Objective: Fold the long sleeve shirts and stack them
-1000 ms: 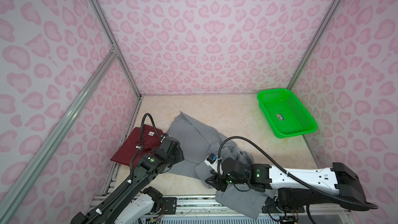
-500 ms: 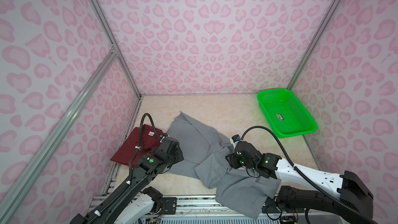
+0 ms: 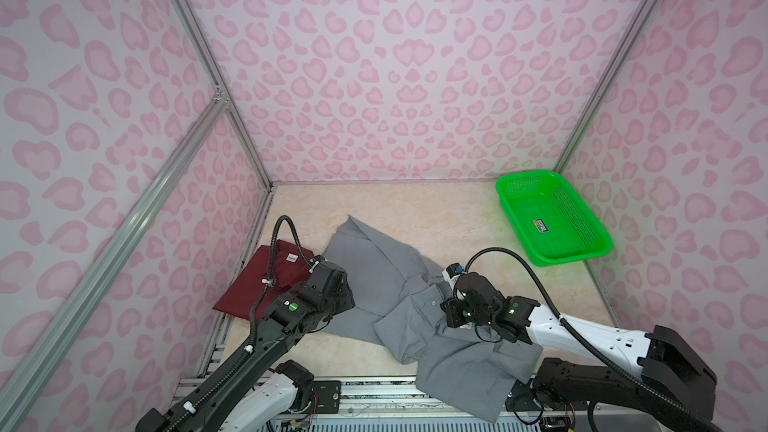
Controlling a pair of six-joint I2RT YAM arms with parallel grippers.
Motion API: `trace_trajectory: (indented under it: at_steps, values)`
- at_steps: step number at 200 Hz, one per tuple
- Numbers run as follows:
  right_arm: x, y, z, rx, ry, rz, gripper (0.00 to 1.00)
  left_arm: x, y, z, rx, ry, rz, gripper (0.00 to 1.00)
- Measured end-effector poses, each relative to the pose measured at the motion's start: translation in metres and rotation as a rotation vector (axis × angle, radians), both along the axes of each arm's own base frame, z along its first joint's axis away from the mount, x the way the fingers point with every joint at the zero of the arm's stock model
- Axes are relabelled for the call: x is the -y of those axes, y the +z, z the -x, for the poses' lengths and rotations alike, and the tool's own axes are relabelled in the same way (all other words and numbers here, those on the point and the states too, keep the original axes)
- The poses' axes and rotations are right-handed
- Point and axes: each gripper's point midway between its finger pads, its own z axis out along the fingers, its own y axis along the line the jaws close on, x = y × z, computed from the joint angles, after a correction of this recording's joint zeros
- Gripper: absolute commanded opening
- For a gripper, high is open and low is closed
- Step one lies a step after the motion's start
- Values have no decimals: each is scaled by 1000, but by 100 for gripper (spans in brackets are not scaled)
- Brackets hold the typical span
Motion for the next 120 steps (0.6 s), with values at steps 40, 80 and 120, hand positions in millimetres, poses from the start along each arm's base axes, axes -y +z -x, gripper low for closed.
trace_trajectory:
  at_steps: [40, 80, 120]
  values:
    - [34, 83, -64, 182, -152, -6, 0, 3, 9, -13, 7, -6, -26, 62]
    - [85, 204, -131, 418, -323, 12, 0, 4, 33, -48, 39, -5, -85, 62]
    - [125, 326, -180, 662, -484, 32, 0, 2, 56, -91, 72, 17, -131, 63]
